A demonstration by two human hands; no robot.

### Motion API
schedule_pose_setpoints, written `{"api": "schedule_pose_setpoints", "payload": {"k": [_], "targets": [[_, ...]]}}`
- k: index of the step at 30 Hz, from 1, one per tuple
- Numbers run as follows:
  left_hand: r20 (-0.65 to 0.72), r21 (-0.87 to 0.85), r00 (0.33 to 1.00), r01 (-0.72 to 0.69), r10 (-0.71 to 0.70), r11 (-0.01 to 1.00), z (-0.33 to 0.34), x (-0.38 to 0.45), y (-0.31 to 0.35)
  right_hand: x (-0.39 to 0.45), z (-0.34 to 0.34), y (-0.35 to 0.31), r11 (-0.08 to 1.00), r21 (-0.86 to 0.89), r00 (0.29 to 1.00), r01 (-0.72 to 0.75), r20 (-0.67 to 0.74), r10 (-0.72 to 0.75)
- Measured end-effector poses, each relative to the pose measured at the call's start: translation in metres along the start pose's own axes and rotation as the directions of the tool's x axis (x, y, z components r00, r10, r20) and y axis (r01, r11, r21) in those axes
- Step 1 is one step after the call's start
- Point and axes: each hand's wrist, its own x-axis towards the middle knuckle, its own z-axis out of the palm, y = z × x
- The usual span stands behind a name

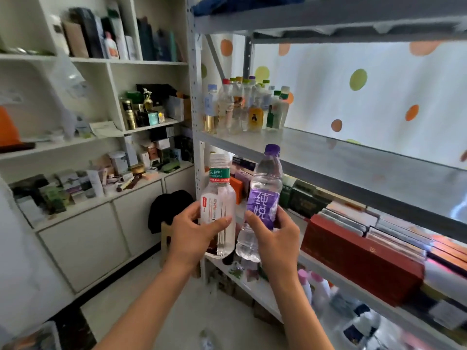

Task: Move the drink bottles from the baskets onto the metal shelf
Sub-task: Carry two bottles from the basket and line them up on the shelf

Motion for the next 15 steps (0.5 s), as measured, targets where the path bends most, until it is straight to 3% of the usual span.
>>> {"api": "schedule_pose_setpoints", "payload": {"k": [15], "targets": [[0.059,-0.025,0.98,-0.19,0.192,0.981,0.021,0.178,0.018,0.168,0.066,0.001,0.992,0.027,0.984,0.121,-0.137,-0.116]]}}
